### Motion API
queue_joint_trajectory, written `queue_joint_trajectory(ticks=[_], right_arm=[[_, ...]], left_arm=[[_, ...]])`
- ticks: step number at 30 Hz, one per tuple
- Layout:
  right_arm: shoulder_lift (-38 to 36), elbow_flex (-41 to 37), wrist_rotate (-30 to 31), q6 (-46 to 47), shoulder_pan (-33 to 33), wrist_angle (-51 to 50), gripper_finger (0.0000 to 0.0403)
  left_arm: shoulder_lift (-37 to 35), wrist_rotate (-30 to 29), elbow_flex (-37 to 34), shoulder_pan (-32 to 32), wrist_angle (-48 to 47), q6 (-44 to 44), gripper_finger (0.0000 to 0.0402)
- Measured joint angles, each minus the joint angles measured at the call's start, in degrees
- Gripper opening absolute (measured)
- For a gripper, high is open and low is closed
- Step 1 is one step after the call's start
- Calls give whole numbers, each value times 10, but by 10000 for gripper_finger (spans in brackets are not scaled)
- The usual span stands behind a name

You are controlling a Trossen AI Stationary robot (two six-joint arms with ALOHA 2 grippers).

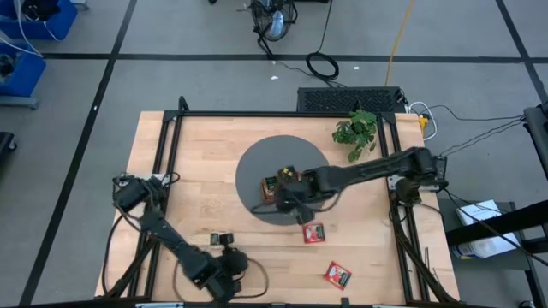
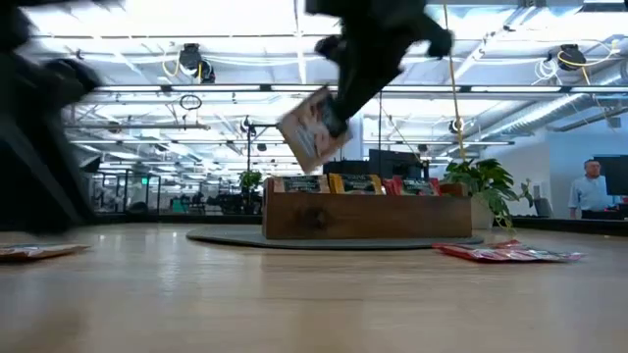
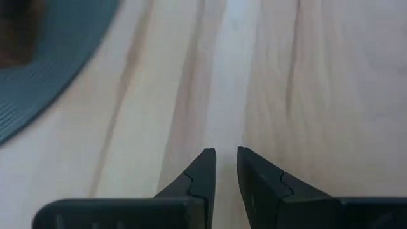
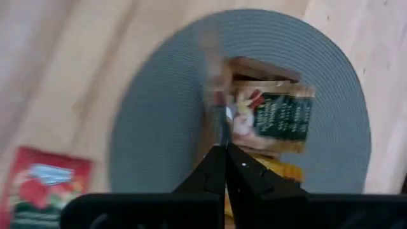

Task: Pick & Place Tea
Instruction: Put the brown tea bag into the left section of the wooden organizer

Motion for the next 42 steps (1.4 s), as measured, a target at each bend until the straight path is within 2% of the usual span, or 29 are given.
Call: queue_joint_trajectory(ticks=[4,7,15,22,29,34,38,40,42], right_arm=[[38,20,10,-39,-31,2,0],[54,23,38,-60,-45,7,0],[76,23,84,-108,-53,32,0],[76,23,171,-143,-55,39,0],[76,23,172,-143,-61,52,0],[76,23,129,-141,-59,56,0],[88,23,127,-129,-51,53,0],[95,23,134,-129,-46,49,0],[104,24,177,-135,-39,52,0]], left_arm=[[-16,-60,1,-53,-66,-110,72],[-24,-94,1,-89,-81,-165,72],[-23,-82,2,-140,-73,-231,72],[-23,-109,2,-150,-71,-238,72],[-23,-112,2,-148,-71,-231,72],[-23,-113,2,-148,-70,-227,72],[-23,-116,2,-148,-62,-227,72],[-23,-116,2,-147,-61,-227,72],[-23,-116,2,-147,-61,-227,72]])
